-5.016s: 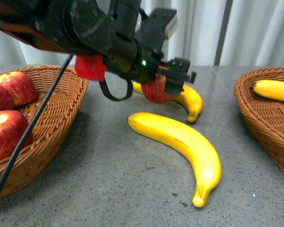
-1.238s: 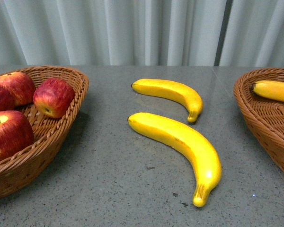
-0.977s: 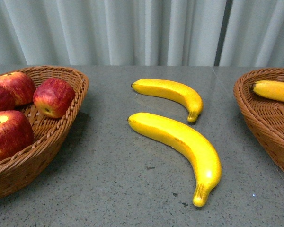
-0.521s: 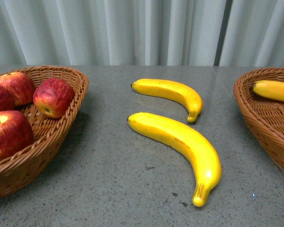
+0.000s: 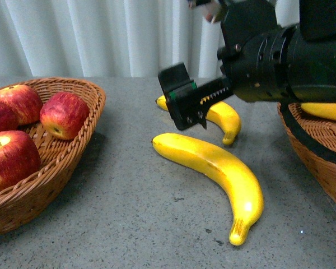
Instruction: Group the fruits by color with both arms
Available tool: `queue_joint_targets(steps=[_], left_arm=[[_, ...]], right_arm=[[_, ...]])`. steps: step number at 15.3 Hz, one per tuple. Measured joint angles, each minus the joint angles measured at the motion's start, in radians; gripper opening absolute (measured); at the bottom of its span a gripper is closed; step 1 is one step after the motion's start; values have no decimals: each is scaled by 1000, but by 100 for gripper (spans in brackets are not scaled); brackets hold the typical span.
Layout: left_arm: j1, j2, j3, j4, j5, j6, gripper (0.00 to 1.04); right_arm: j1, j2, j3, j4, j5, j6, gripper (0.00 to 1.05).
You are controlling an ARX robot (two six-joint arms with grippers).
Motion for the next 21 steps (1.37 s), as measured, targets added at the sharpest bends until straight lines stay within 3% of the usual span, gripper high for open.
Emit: queue_joint_targets(steps=[3, 6, 15, 21], left_arm=[[0, 0, 0, 0, 0, 0, 98], [0, 0, 0, 0, 0, 0, 98], [0, 0, 0, 0, 0, 0, 98], [0, 0, 0, 0, 0, 0, 98]], right_arm=[[-41, 15, 1, -206, -45, -69, 98], [-45, 16, 0, -274, -66, -105, 98], [-3, 68, -23, -313, -58, -140, 97], [-22, 48, -29, -303, -105, -114, 38]])
